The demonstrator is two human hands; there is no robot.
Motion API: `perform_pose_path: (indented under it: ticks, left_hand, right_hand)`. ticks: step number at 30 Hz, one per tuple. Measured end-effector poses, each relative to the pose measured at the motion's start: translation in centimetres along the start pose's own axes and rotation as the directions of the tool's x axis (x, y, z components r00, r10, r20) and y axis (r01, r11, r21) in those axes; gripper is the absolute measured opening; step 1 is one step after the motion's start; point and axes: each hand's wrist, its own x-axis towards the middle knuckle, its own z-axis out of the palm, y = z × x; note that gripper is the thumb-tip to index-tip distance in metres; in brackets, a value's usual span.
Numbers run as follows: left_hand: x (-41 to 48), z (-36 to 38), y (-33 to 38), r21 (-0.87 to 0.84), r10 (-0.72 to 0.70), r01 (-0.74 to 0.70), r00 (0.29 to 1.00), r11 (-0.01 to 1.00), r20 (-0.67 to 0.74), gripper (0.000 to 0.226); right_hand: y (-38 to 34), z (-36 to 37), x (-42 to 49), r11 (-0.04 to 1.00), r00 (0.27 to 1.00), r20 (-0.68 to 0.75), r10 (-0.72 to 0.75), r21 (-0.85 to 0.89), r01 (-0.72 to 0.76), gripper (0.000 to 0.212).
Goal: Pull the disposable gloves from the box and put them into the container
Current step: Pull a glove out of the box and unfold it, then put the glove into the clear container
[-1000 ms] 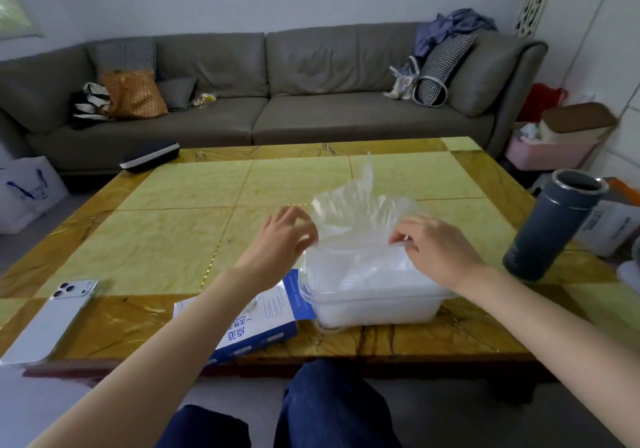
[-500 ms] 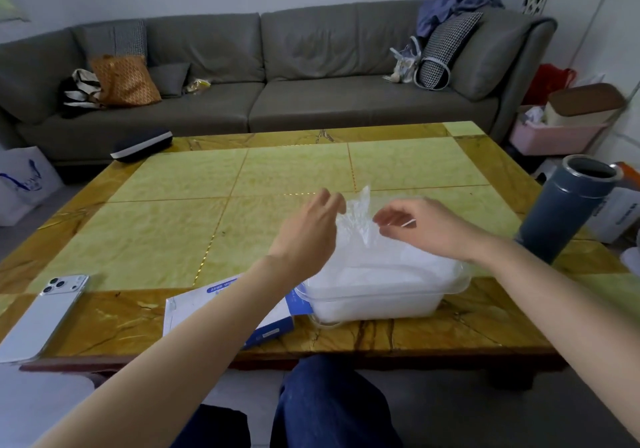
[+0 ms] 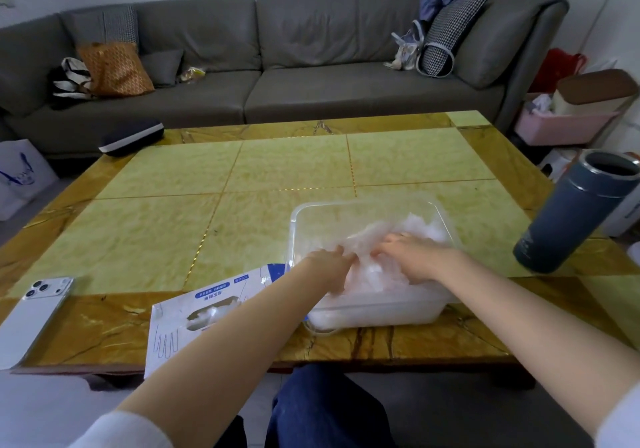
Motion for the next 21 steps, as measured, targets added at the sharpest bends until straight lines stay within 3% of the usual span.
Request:
perform_pose_path:
  ticks: [6,12,16,19,21]
  left_hand:
    - [0.1,-0.2,-0.2,0.015,0.019,-0.021,0.996,1.0,0.085,0.073]
    - [-1.4,-1.3,-0.8,0.168,-0.008,0.02,0.997,0.986,-0.07,0.046]
    - [-4.1,-2.3,-2.2,0.249,0.03,0.054,0.946,0.967,-0.323,0.049]
    - [-6.7,-2.0,-3.9,0.084,-0.002,0.063,0.814,0.995,-0.581,0.044]
    - [-8.6,-1.1,-5.7,-0.036,-0.064,0.053,0.741,0.998,-0.668,0.038]
  right_hand:
    - [0.2,0.3,0.7,1.0,0.996,0.083,0.017,0.003,-0.017,0.071]
    - [0.1,-1.5,-0.4,0.994,0.996,0.024,0.084,0.07,-0.085,0.051]
    - [-2.5,-4.0,-1.7,0.993,0.957,-0.265,0.119,0.024,-0.117,0.029]
    - [-6.2,-4.5,-1.9,0.994,0.867,-0.494,0.073,0.105,-0.024,0.03]
    - [-9.0,-4.4,-1.8,0.989,0.797,-0.605,-0.003,0.118,0.093,0.032]
